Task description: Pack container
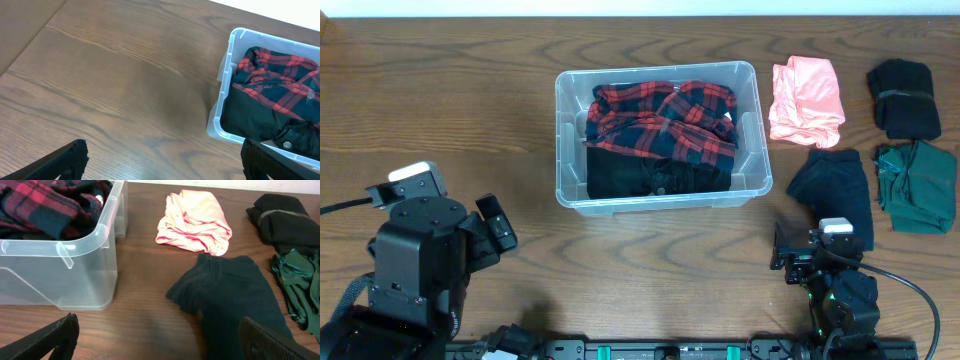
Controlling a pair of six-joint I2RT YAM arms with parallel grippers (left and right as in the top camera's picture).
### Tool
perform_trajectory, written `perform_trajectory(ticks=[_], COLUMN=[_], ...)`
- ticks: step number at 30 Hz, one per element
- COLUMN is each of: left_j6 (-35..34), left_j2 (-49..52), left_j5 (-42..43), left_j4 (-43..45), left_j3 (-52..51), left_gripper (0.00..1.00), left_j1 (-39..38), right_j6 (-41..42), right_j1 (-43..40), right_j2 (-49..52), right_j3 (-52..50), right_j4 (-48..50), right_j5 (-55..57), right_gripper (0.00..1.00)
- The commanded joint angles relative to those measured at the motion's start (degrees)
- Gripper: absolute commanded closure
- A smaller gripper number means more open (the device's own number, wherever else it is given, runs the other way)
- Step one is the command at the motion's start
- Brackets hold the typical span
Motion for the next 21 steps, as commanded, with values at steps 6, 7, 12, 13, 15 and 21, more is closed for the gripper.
perform_trajectory(ticks=[6,7,12,13,15,21], left_j6=[-0.3,-0.3,-0.3,-0.3,-0.1,-0.1], left_j2=[0.2,0.2,0.2,0.2,0.3,2.4], left_j5=[-0.7,-0.7,-0.7,-0.7,-3.8,-29.7], left_j4=[0.0,0.0,0.1,1.4,4.9,14.4], left_j3=[-0.2,-0.2,-0.2,-0.2,-0.2,-0.2], left_gripper=[0.02,0.02,0.02,0.02,0.02,0.02], left_j1=[-0.1,-0.1,-0.1,-0.1,-0.1,-0.1], right_j6=[-5.2,-5.2,-5.8,-5.7,-5.9,-5.8], right_j1=[-0.5,-0.5,-0.5,-0.5,-0.5,-0.5], right_j2=[-0.1,-0.1,-0.1,-0.1,-0.1,-0.1], right_j3=[-0.1,-0.1,-0.1,-0.1,-0.1,-0.1], right_j4=[1.2,1.2,3.0,4.4,7.7,13.1], right_j5=[3.8,3.8,4.7,4.6,4.5,3.0], right_gripper=[0.01,0.01,0.01,0.01,0.01,0.01])
